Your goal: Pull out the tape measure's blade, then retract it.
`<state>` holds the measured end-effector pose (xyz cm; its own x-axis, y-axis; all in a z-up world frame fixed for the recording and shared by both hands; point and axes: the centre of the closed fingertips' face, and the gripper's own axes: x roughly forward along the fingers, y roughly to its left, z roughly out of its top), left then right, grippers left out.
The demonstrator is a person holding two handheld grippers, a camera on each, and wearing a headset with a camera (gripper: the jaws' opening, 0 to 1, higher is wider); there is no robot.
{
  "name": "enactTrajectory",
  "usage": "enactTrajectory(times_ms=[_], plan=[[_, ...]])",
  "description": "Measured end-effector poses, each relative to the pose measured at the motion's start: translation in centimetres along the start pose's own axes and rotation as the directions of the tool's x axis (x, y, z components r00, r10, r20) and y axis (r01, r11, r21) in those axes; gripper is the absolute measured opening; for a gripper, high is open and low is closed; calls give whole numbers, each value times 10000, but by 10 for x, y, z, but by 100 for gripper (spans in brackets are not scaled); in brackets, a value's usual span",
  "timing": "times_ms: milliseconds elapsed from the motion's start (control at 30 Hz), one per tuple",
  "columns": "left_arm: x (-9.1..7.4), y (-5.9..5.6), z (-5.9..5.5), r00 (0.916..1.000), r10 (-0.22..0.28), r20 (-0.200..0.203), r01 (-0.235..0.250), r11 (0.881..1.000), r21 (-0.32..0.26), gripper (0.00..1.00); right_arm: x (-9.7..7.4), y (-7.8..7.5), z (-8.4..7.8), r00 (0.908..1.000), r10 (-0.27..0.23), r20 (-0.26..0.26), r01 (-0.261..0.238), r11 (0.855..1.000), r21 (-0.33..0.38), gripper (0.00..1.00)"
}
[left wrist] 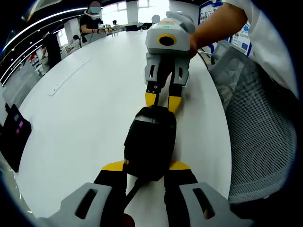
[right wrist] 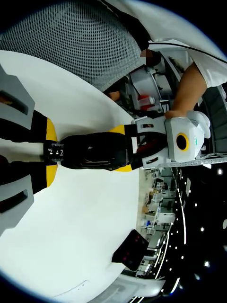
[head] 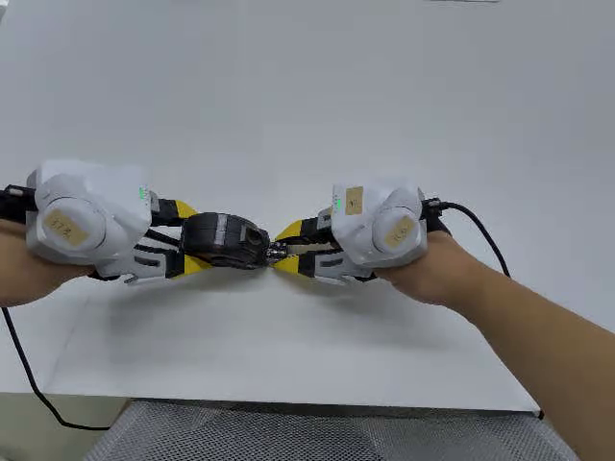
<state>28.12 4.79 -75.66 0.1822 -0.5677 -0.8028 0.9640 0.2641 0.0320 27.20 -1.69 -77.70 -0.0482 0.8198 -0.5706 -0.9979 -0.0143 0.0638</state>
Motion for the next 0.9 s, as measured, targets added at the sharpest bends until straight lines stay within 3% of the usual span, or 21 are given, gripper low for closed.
enactTrajectory(times_ms=[900], plan=[[0,0,0,10000,8,-41,-8,9999,-100,25,-32,-1,-18,9988,-103,-485,98,9999,-88,11]])
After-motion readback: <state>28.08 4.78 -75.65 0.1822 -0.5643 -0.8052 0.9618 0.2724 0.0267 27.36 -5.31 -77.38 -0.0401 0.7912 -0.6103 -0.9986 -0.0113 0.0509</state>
